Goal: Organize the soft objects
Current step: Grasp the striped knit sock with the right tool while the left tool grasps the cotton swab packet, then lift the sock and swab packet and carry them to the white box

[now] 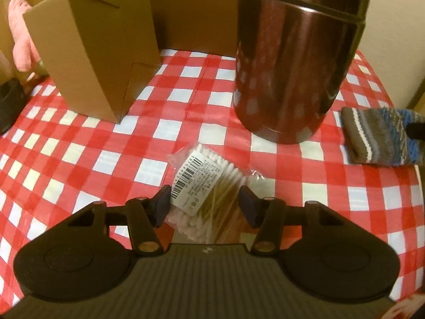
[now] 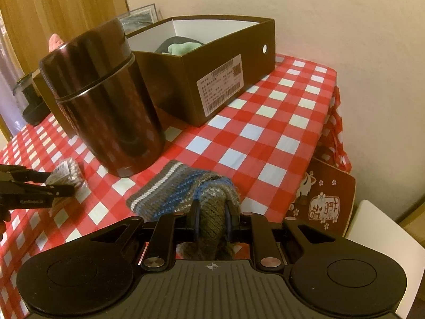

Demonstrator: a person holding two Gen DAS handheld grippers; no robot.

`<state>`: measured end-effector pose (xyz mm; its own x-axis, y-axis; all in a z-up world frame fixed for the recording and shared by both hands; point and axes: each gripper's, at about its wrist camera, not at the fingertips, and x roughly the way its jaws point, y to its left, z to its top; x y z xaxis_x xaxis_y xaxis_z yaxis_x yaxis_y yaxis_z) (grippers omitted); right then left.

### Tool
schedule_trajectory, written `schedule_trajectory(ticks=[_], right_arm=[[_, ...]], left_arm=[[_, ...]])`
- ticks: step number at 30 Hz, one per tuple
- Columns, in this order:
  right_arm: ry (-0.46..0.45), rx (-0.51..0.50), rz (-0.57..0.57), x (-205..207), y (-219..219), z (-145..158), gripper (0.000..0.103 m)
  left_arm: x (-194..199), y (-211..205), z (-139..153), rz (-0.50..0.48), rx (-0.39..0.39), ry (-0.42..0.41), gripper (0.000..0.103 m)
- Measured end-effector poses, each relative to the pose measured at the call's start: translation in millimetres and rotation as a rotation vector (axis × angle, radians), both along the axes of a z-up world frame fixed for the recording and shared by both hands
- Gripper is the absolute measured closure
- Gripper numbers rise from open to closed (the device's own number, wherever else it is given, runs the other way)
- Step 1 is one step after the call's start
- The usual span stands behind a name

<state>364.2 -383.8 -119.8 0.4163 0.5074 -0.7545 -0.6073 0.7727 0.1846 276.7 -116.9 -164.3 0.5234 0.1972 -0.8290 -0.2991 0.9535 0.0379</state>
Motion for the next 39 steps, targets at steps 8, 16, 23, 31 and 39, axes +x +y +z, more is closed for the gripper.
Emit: schedule_trajectory(ticks=[8, 16, 23, 31, 39], right_arm=[[-0.005, 0.005, -0.002, 0.5, 0.6, 2.3, 0.085], [-0.010, 0.020, -0.001, -1.6, 0.3, 6.3, 0.085], [-0.017, 0.035, 0.002, -2.2, -1.4, 10.3, 0.085], [-0.015, 0.064, 0.005, -5.7, -6.8, 14.3, 0.085], [-0.030, 0.084, 0.011, -6.8, -20.5, 23.2, 0.085]], left_arm=[[9.4, 2.4, -1.5, 0.001, -0.028, -0.002, 0.060], [3.9, -10.9, 1.2, 0.049, -0.032, -0.032, 0.075], [-2.9, -26.7, 5.3, 0.069, -0.078, -0.038, 0.079], [-10.1, -59.0, 9.6, 0.046, -0.159, -0.037, 0.080], [-10.7, -90.1, 24.7, 0.021, -0.190, -0.054, 0.080]])
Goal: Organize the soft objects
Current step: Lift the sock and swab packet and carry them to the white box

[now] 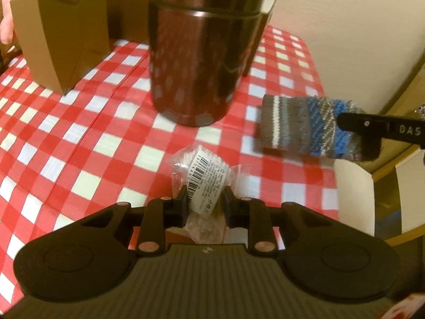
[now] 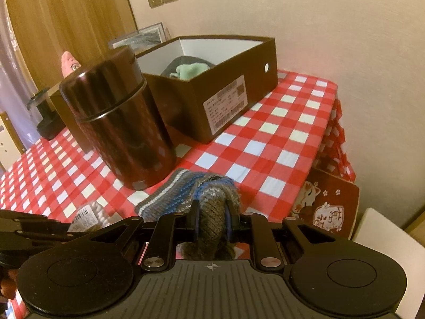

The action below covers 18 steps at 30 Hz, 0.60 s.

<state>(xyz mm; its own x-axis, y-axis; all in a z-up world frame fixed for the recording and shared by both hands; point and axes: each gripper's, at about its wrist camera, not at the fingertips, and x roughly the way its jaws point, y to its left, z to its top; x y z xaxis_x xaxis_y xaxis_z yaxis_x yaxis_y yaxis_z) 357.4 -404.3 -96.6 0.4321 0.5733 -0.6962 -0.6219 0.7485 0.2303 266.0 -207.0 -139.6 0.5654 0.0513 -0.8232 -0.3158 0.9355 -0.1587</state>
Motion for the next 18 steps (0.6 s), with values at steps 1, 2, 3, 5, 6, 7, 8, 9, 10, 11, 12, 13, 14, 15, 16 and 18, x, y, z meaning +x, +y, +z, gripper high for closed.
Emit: schedule_trajectory(ticks=[1, 2, 3, 5, 6, 7, 8, 9, 10, 11, 12, 13, 14, 15, 16, 18], right_arm=[[-0.004, 0.003, -0.002, 0.4, -2.7, 1.6, 0.085], [-0.006, 0.007, -0.007, 1.4, -6.1, 3.5, 0.085], [-0.007, 0.012, -0.014, 2.4, -9.4, 5.6, 0.085], [-0.010, 0.021, -0.026, 4.5, -16.3, 9.9, 0.085], [-0.014, 0.025, -0.031, 6.2, -20.0, 11.9, 0.085], [-0.017, 0.028, -0.039, 8.0, -23.5, 14.3, 0.085], [-0.019, 0.032, -0.047, 10.2, -27.0, 16.8, 0.085], [-0.021, 0.036, -0.053, 12.2, -30.4, 19.1, 0.085], [-0.025, 0.042, -0.062, 14.3, -34.3, 21.9, 0.085], [-0.029, 0.046, -0.069, 15.5, -37.7, 24.7, 0.085], [-0.033, 0.049, -0.075, 17.4, -40.7, 26.6, 0.085], [-0.037, 0.053, -0.083, 19.7, -44.2, 29.3, 0.085], [-0.041, 0.056, -0.089, 22.0, -47.1, 31.5, 0.085], [-0.045, 0.060, -0.095, 24.5, -50.1, 33.6, 0.085], [-0.049, 0.064, -0.103, 27.1, -53.2, 35.8, 0.085], [-0.057, 0.072, -0.112, 32.8, -58.8, 39.4, 0.085]], left_arm=[[0.8, -2.1, 3.5, -0.003, 0.000, -0.006, 0.080], [1.7, -4.9, 8.3, -0.006, 0.002, -0.015, 0.080], [2.9, -7.1, 12.4, -0.008, 0.005, -0.022, 0.080], [6.1, -12.4, 22.3, -0.017, 0.007, -0.042, 0.080], [8.1, -14.7, 26.5, -0.021, 0.009, -0.051, 0.080], [10.4, -17.8, 31.3, -0.027, 0.011, -0.062, 0.080], [13.2, -20.6, 35.5, -0.033, 0.013, -0.070, 0.080], [16.3, -23.7, 40.4, -0.040, 0.014, -0.081, 0.080], [19.1, -26.4, 45.0, -0.048, 0.014, -0.091, 0.080], [22.5, -29.8, 49.2, -0.057, 0.013, -0.101, 0.080], [26.6, -33.5, 53.3, -0.065, 0.013, -0.111, 0.080], [31.0, -37.5, 57.4, -0.072, 0.017, -0.120, 0.080], [34.6, -41.1, 61.0, -0.077, 0.019, -0.127, 0.080], [39.3, -44.2, 64.5, -0.080, 0.020, -0.135, 0.080], [44.1, -46.5, 67.5, -0.081, 0.018, -0.141, 0.080], [54.1, -50.8, 73.7, -0.084, 0.016, -0.152, 0.080]])
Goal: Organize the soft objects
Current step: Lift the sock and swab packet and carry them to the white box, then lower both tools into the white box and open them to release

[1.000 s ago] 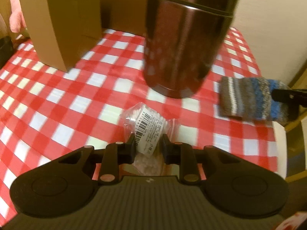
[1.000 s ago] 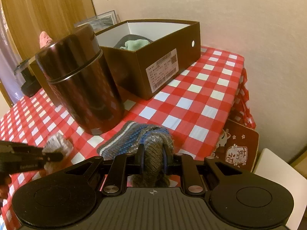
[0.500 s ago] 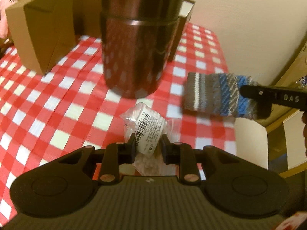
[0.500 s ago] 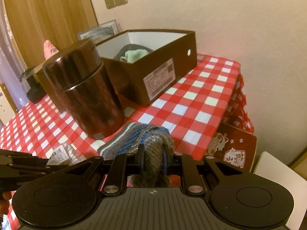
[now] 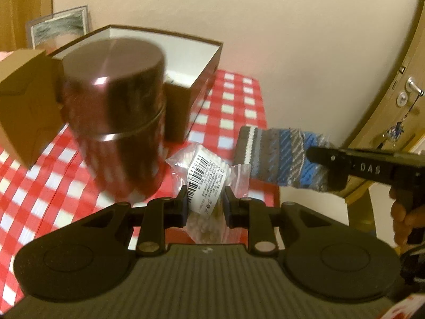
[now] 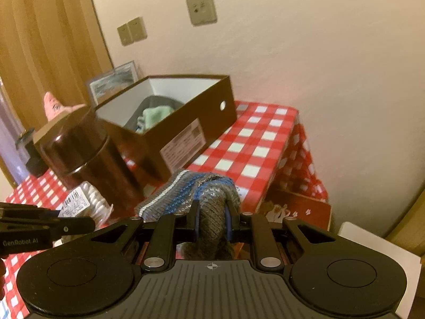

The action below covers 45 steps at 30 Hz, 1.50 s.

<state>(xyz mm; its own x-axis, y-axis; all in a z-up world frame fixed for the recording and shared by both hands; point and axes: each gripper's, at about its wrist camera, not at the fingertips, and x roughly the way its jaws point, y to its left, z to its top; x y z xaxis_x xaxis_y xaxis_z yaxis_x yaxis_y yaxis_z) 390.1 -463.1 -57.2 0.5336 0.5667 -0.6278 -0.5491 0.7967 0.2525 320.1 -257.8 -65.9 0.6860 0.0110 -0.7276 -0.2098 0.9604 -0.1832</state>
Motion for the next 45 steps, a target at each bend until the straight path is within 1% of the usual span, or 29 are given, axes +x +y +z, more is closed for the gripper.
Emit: schedule_trajectory(ticks=[5, 12, 16, 21, 27, 30, 35, 41, 45], right_arm=[[-0.030, 0.016, -0.015, 19.3, -7.0, 10.6, 0.085], [-0.081, 0.062, -0.013, 59.2, 1.6, 31.3, 0.085], [-0.110, 0.097, 0.002, 87.8, 17.4, 46.3, 0.085], [-0.145, 0.136, 0.021, 120.2, 45.5, 61.1, 0.085], [-0.134, 0.180, 0.036, 151.9, 89.6, 68.9, 0.085], [-0.121, 0.195, 0.043, 168.4, 111.3, 68.5, 0.085], [-0.076, 0.217, 0.040, 195.3, 136.5, 61.1, 0.085], [-0.017, 0.209, 0.035, 226.0, 164.7, 40.8, 0.085], [0.008, 0.200, 0.044, 242.7, 176.9, 26.6, 0.085]], left_arm=[[24.7, -5.6, 17.5, -0.001, 0.015, -0.027, 0.080], [65.3, -0.4, 49.5, 0.040, 0.046, -0.078, 0.080], [91.5, 13.0, 64.3, 0.093, 0.053, -0.089, 0.080], [127.0, 36.7, 80.3, 0.141, 0.085, -0.102, 0.080], [169.8, 67.2, 94.1, 0.199, 0.101, -0.094, 0.080], [189.7, 81.1, 95.7, 0.223, 0.104, -0.079, 0.080], [220.2, 104.6, 87.6, 0.237, 0.106, -0.030, 0.080], [249.3, 131.0, 72.5, 0.269, 0.097, 0.027, 0.080], [260.6, 139.8, 61.8, 0.285, 0.078, 0.050, 0.080]])
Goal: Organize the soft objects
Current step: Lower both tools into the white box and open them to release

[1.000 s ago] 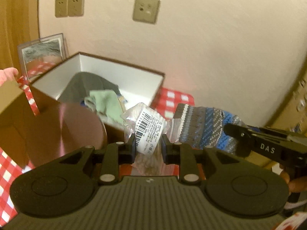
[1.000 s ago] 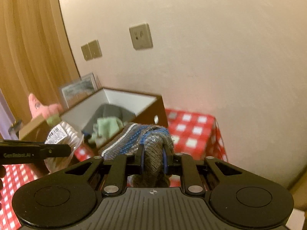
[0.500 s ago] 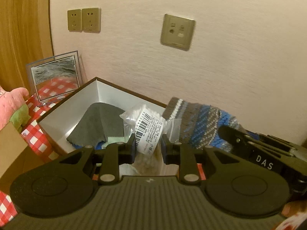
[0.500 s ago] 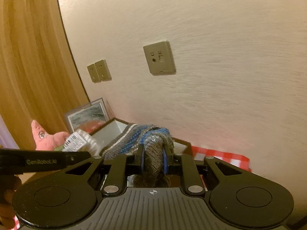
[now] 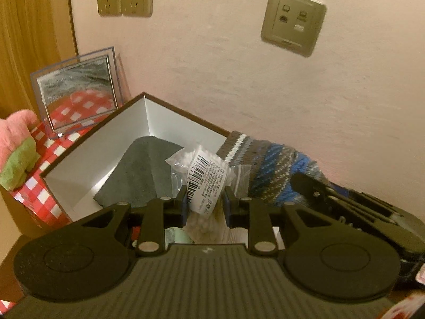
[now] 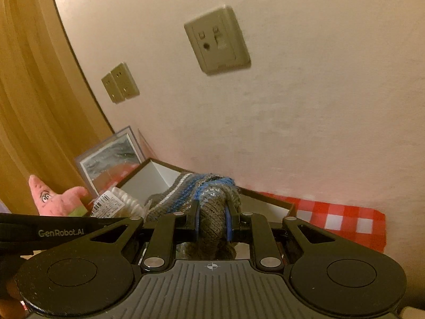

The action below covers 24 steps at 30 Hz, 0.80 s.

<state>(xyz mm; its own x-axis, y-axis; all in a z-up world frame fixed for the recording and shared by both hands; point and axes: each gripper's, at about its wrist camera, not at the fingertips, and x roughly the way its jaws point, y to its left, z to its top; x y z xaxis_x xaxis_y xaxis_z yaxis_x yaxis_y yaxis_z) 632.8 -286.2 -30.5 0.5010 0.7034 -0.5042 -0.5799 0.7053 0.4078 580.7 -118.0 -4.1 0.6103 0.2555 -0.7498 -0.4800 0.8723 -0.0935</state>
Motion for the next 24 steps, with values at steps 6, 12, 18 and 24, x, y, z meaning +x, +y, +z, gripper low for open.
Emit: schedule_trajectory(ticks=[6, 12, 18, 24], right_arm=[[0.017, -0.036, -0.005, 21.5, 13.3, -23.0, 0.059], [-0.002, -0.076, 0.015, 21.2, 3.4, -31.2, 0.057], [-0.059, -0.116, 0.035, 11.7, -4.8, -26.3, 0.057], [-0.055, -0.122, 0.030, 6.1, -19.9, -20.4, 0.057]], left_arm=[[10.4, 5.9, -16.5, 0.012, -0.039, 0.030, 0.080], [13.5, 6.3, -27.0, 0.005, -0.050, 0.050, 0.080], [21.5, 3.2, -28.2, -0.023, -0.060, 0.036, 0.077], [23.9, -7.4, -22.7, -0.056, -0.039, -0.006, 0.041]])
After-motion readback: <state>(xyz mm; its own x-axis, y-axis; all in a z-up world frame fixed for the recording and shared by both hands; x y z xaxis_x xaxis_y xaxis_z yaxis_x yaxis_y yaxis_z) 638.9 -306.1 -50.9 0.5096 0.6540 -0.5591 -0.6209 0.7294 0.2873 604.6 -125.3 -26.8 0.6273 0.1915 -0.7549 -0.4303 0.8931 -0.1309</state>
